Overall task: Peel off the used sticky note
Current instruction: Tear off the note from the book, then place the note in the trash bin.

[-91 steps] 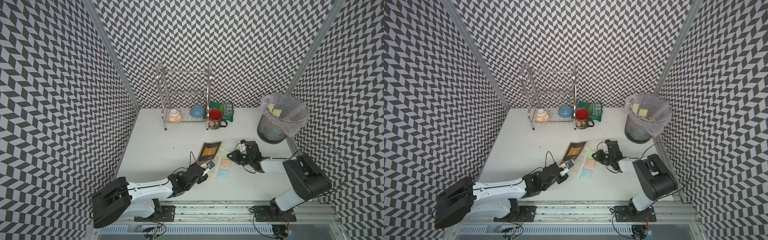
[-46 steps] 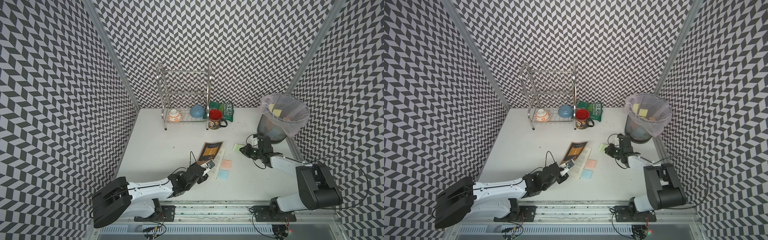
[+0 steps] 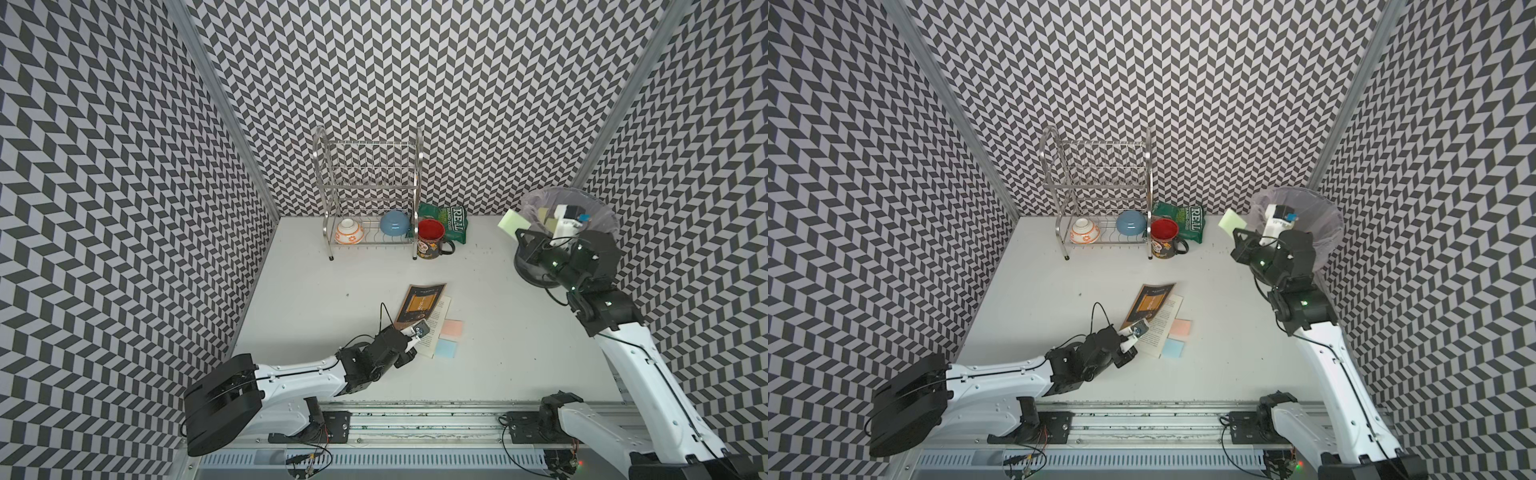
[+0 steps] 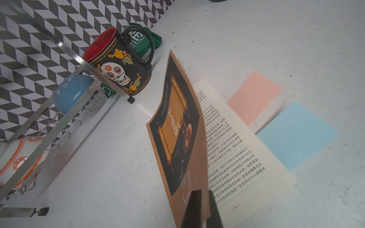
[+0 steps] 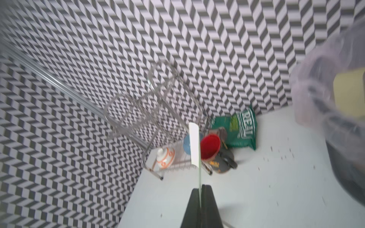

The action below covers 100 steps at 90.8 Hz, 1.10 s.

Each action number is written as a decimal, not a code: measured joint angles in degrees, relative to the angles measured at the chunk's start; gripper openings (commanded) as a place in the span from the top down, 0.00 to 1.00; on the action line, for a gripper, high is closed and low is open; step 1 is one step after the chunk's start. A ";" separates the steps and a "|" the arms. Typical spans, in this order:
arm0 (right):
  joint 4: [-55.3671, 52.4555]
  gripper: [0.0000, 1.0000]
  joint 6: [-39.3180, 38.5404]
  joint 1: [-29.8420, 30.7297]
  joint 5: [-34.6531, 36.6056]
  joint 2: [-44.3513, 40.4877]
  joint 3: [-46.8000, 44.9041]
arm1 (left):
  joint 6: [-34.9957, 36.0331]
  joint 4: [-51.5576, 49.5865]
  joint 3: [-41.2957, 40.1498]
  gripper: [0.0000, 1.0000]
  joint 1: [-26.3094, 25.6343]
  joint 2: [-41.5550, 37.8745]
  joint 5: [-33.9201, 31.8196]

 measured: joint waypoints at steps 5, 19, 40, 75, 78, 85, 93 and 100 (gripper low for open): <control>-1.36 1.00 -0.61 -1.55 1.77 1.66 4.61 | 0.00 0.00 0.09 1.00 0.00 0.20 0.02; -3.76 1.00 -1.64 -10.03 4.68 8.61 11.96 | 0.00 0.00 0.11 1.00 0.00 0.52 0.22; -7.69 0.99 -3.10 -18.62 9.97 21.88 17.81 | 0.02 0.00 0.11 1.00 0.00 0.52 0.22; -12.17 0.41 -6.10 -19.21 10.88 34.45 28.15 | 0.02 0.00 0.11 1.00 0.00 0.52 0.22; -12.24 0.41 -6.27 -19.21 10.67 34.42 28.41 | 0.02 0.00 0.11 1.00 0.00 0.52 0.22; -12.28 0.41 -6.45 -19.21 10.34 34.36 28.76 | 0.00 0.00 0.11 1.00 0.00 0.52 0.22; -12.81 0.40 -6.51 -19.21 8.85 33.70 28.74 | 0.00 0.00 0.11 1.00 0.00 0.52 0.22; -12.94 0.39 -6.23 -19.17 6.56 32.02 28.26 | 0.00 0.00 0.11 1.00 0.00 0.52 0.24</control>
